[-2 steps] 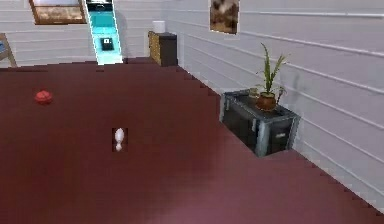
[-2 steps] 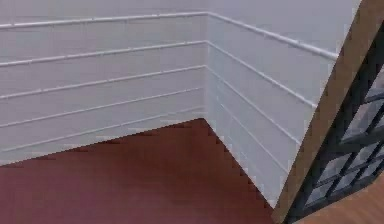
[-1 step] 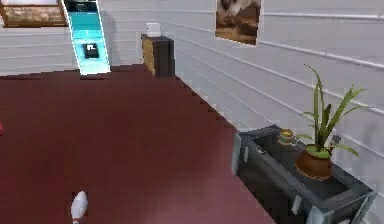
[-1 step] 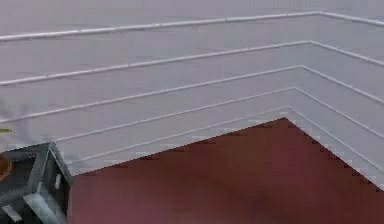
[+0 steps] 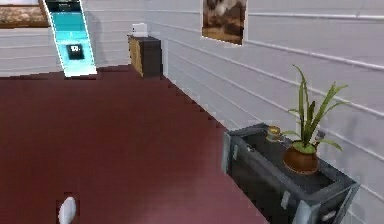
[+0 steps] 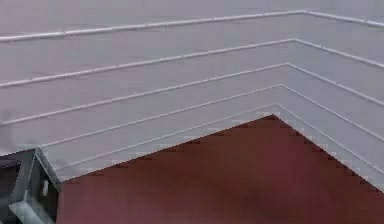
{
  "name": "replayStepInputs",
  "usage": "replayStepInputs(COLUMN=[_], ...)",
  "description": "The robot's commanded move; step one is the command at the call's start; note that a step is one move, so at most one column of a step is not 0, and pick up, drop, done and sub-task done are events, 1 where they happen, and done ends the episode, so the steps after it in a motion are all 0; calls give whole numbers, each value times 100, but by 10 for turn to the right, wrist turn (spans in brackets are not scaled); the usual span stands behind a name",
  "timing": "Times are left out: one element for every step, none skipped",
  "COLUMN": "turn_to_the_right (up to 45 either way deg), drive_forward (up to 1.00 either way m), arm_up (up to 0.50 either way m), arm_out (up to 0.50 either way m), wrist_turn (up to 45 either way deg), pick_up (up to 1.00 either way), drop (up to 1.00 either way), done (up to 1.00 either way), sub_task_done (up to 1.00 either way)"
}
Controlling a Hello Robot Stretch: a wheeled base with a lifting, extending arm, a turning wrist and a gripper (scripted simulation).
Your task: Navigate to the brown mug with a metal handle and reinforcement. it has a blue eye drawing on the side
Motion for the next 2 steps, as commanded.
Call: replayStepInputs(turn_to_the_right=[0, 450], drive_forward=[80, 0], arm_up=[0, 0], arm_out=[0, 0], wrist_turn=[0, 0], pick_up=[0, 0], drop=[0, 0], done=[0, 0], sub_task_done=[0, 0])
